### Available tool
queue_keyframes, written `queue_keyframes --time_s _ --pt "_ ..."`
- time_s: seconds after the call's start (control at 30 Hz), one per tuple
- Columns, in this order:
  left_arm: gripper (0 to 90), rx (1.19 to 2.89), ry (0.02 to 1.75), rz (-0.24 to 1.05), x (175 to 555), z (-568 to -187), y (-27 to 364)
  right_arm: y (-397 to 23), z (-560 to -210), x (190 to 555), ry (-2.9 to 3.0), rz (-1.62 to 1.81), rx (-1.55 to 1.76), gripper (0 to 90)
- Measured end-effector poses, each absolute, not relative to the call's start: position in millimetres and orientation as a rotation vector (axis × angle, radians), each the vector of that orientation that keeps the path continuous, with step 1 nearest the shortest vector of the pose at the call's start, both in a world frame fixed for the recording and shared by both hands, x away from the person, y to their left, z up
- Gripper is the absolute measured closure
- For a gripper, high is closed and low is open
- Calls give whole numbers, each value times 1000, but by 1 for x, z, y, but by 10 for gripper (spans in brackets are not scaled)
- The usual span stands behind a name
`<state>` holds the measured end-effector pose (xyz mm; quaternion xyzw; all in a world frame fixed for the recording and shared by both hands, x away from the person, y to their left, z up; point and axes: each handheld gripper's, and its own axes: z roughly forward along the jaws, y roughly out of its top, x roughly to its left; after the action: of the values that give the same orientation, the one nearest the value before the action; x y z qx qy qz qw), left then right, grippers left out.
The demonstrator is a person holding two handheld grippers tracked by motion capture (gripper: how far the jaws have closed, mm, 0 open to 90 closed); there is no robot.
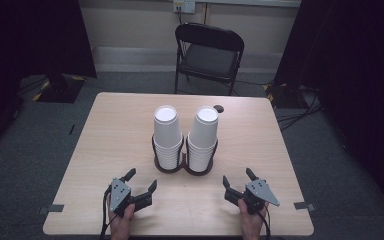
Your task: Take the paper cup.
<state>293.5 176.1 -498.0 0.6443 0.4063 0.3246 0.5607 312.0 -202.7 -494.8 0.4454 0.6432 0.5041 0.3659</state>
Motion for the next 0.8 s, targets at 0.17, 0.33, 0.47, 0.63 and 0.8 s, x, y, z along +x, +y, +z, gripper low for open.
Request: queue_keyframes --time_s 0.17,0.33,0.47,0.63,0.8 --pt "160 1514 958 769 293 -498 177 -201 -495 311 1661 1275 1144 130" --pt "159 1509 992 754 296 -498 177 -203 -495 310 1671 1296 1137 130" --pt "158 1505 987 744 296 -498 178 -203 -494 312 1689 1298 1163 129" --pt "157 1485 1006 751 295 -498 178 -197 -494 317 1737 1268 1153 133" --pt "158 1480 996 756 294 -498 179 -193 -490 317 1748 1312 1145 134"
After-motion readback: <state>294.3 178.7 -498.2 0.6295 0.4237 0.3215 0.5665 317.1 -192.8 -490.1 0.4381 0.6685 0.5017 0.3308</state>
